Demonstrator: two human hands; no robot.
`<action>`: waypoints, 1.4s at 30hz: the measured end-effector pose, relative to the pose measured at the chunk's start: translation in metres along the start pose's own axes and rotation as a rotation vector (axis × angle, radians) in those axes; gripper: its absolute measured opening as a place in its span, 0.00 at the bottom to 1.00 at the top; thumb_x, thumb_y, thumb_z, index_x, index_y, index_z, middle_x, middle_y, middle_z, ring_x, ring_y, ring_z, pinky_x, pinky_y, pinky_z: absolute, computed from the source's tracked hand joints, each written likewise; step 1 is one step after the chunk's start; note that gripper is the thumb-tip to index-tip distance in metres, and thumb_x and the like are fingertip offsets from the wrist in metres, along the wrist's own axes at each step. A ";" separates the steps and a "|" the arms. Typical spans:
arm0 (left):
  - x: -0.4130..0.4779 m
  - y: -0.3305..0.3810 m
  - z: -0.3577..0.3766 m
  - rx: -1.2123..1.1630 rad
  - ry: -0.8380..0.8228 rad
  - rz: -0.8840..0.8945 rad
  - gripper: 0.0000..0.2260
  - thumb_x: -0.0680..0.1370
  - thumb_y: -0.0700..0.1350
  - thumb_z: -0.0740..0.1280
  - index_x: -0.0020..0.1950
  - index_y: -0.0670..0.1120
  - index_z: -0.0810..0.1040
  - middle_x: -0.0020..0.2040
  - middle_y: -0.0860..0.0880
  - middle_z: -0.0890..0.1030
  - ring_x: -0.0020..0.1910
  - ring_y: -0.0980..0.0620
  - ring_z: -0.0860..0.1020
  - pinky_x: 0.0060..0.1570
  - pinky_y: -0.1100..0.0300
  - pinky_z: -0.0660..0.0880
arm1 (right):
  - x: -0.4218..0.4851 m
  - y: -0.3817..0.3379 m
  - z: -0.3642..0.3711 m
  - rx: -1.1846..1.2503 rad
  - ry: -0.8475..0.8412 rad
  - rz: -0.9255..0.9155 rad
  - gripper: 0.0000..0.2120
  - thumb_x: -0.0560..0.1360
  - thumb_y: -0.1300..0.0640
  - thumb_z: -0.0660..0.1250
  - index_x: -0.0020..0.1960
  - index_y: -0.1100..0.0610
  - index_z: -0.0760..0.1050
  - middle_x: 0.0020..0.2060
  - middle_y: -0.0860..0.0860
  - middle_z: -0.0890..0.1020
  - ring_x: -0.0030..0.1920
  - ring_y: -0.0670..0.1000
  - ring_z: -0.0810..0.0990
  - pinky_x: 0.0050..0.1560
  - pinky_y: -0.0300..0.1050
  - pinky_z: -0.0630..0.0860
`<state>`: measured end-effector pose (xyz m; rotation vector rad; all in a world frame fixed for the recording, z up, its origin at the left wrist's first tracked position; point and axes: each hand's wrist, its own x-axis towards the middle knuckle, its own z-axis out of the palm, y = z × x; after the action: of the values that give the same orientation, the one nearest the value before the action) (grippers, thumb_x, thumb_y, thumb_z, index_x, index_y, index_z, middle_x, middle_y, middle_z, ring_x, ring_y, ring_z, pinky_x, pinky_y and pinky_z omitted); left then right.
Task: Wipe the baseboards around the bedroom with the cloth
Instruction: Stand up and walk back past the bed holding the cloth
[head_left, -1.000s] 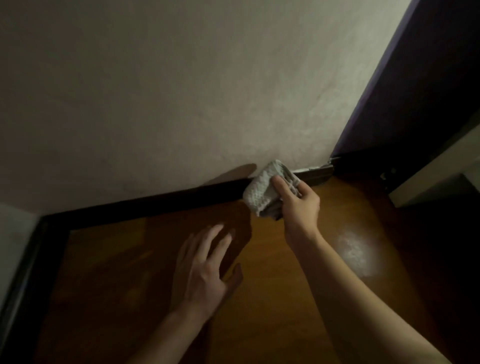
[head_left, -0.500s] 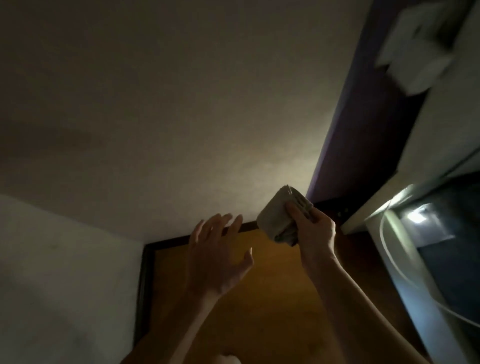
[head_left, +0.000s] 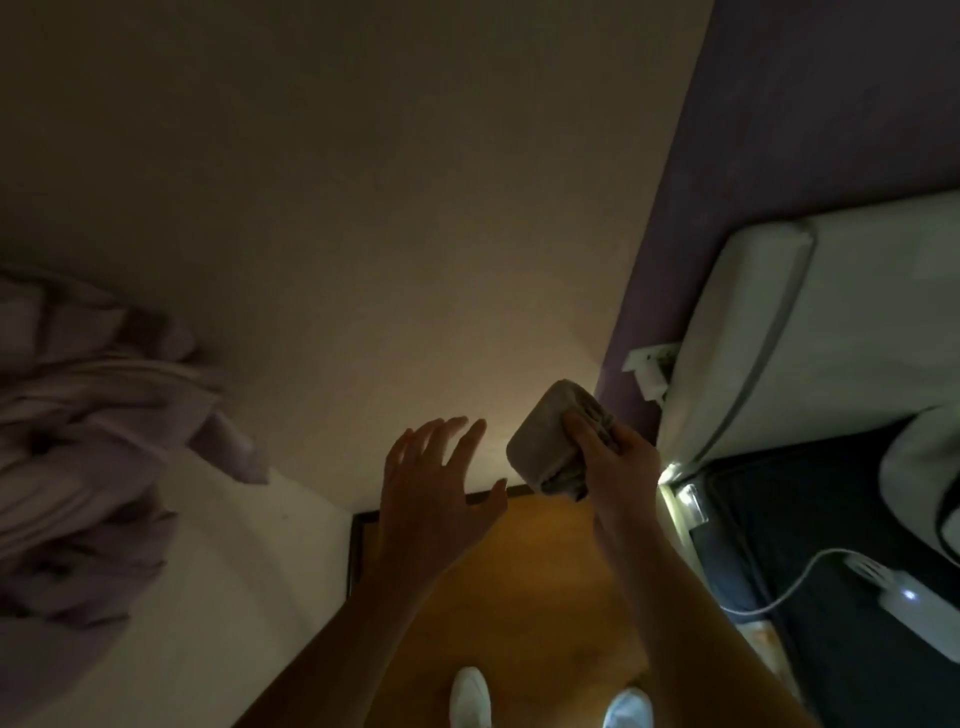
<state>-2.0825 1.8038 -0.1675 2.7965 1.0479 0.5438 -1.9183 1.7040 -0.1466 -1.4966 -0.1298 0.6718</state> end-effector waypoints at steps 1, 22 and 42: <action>0.002 0.001 -0.016 -0.001 0.016 -0.003 0.29 0.77 0.63 0.62 0.73 0.48 0.75 0.70 0.47 0.77 0.69 0.46 0.74 0.69 0.42 0.70 | -0.010 -0.016 0.003 0.028 -0.003 0.002 0.05 0.73 0.56 0.76 0.47 0.55 0.84 0.35 0.51 0.86 0.35 0.50 0.85 0.29 0.44 0.78; -0.004 -0.016 -0.099 0.026 0.181 -0.051 0.28 0.75 0.62 0.63 0.70 0.47 0.78 0.68 0.45 0.78 0.68 0.43 0.76 0.66 0.39 0.72 | -0.067 -0.075 0.053 -0.057 -0.042 -0.042 0.10 0.75 0.51 0.74 0.53 0.55 0.82 0.43 0.53 0.86 0.41 0.54 0.86 0.27 0.39 0.77; -0.117 0.075 -0.122 0.341 0.209 -0.949 0.28 0.75 0.63 0.62 0.70 0.50 0.78 0.67 0.46 0.79 0.67 0.43 0.76 0.66 0.40 0.72 | -0.066 -0.063 0.086 -0.329 -0.920 0.140 0.09 0.74 0.54 0.75 0.52 0.56 0.82 0.47 0.53 0.85 0.46 0.52 0.84 0.37 0.45 0.80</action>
<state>-2.1627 1.6678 -0.0721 2.0710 2.4529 0.5463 -1.9924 1.7510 -0.0573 -1.4015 -0.8760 1.4709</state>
